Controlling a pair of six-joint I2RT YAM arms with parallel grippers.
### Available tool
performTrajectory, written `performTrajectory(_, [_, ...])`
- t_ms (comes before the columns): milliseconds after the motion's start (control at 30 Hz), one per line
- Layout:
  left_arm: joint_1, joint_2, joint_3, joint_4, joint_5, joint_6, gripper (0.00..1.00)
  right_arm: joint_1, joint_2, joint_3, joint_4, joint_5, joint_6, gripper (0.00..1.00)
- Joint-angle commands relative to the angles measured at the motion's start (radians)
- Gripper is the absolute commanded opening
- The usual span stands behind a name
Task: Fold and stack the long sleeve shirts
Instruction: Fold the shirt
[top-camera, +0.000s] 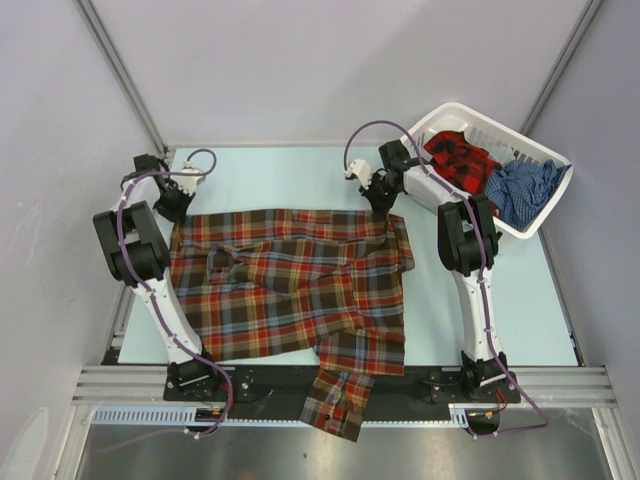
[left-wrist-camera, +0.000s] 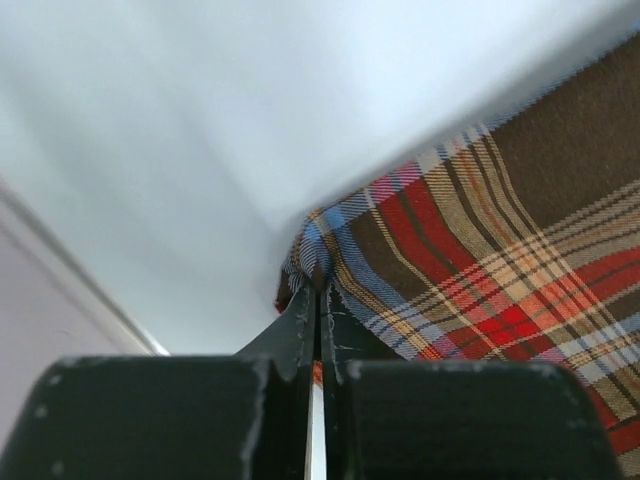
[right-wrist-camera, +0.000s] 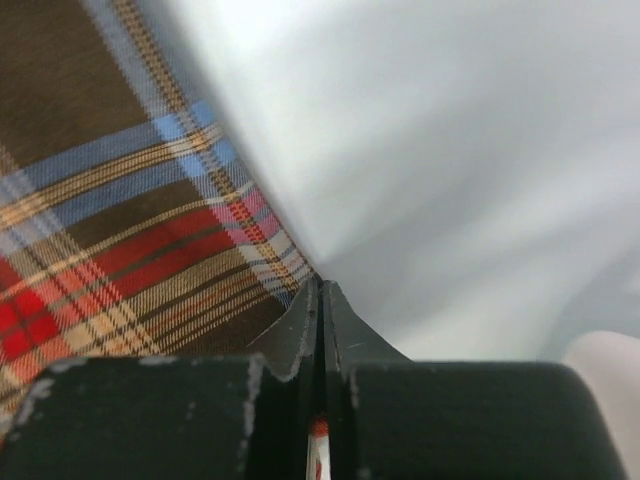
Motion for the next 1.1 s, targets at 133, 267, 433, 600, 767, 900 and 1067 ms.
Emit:
performTrajectory(133, [0.024,-0.023,0.069,0.237,-0.075,-0.171,0.0,-0.009,-0.011,-0.029,0.437,0.268,0.129,0.0])
performTrajectory(267, [0.023,0.036,0.124,0.274,-0.132,-0.215,0.0,0.007,0.021,0.001,0.512,0.302,0.133,0.0])
performTrajectory(433, [0.027,0.032,0.17,0.192,-0.031,-0.238,0.25,0.019,0.011,0.086,0.338,0.223,0.172,0.47])
performTrajectory(600, [0.029,-0.242,-0.073,0.205,0.133,-0.194,0.68,0.034,-0.222,-0.075,0.276,0.105,0.219,0.74])
performTrajectory(767, [0.029,-0.391,-0.178,0.06,0.311,-0.149,0.77,0.051,-0.334,-0.146,0.181,-0.03,0.262,0.75])
performTrajectory(900, [0.014,-0.401,-0.258,0.016,0.374,-0.184,0.78,0.054,-0.295,-0.137,0.115,-0.141,0.328,0.7])
performTrajectory(1067, [-0.002,-0.355,-0.276,0.001,0.417,-0.25,0.82,0.047,-0.223,-0.1,0.034,-0.248,0.357,0.68])
